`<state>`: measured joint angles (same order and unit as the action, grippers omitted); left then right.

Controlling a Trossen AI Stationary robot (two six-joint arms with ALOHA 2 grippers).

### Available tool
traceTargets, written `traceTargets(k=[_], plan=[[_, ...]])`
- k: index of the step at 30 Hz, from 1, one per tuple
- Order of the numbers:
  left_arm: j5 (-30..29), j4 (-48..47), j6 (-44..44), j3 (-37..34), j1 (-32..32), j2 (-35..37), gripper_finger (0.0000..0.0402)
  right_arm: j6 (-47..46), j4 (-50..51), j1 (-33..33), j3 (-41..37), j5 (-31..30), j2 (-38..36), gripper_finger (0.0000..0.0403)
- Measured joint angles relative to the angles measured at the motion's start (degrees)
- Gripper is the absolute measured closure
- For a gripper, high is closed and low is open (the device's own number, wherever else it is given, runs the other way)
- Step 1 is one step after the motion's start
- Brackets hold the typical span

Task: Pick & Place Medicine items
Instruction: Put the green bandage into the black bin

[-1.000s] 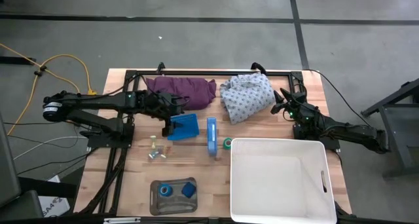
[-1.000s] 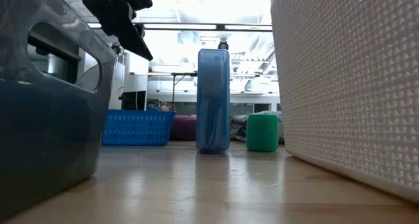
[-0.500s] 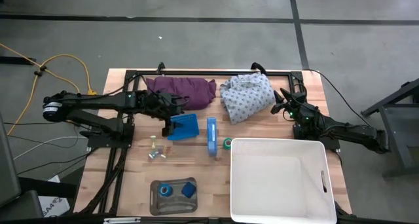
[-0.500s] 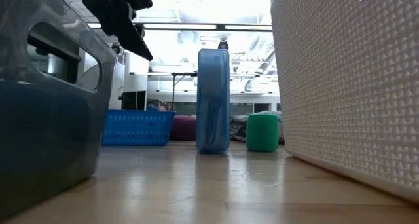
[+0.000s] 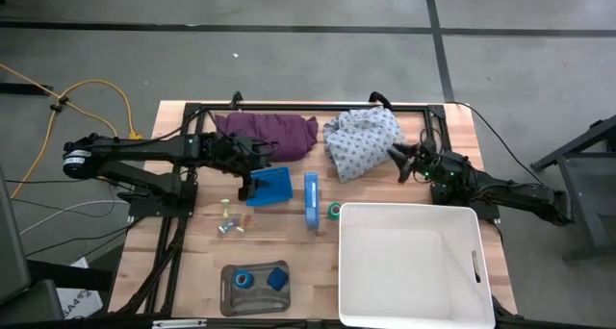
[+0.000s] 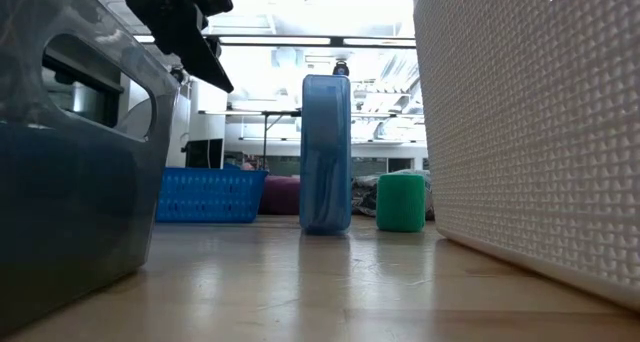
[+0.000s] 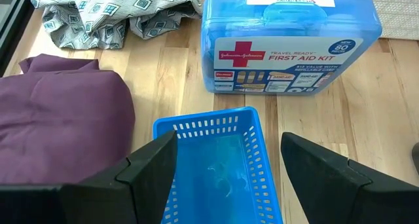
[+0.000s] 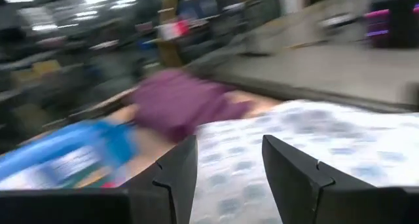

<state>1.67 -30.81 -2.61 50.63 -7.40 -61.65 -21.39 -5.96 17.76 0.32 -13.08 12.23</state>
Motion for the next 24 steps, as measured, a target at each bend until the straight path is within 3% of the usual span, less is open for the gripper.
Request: traceTargets(k=[4,7,24], plan=[[0.0,0.0,0.0,0.0,0.0,0.0,0.0136,-0.7,-1.2,-0.5,0.0,13.1,0.2,0.0243],[0.0,0.0,0.0,0.0,0.0,0.0,0.0136,-1.0,-1.5,-2.1,0.0,18.0,0.8,0.0243],[0.0,0.0,0.0,0.0,0.0,0.0,0.0136,9.6,-5.5,-10.9,3.2,10.3,1.2,0.0243]])
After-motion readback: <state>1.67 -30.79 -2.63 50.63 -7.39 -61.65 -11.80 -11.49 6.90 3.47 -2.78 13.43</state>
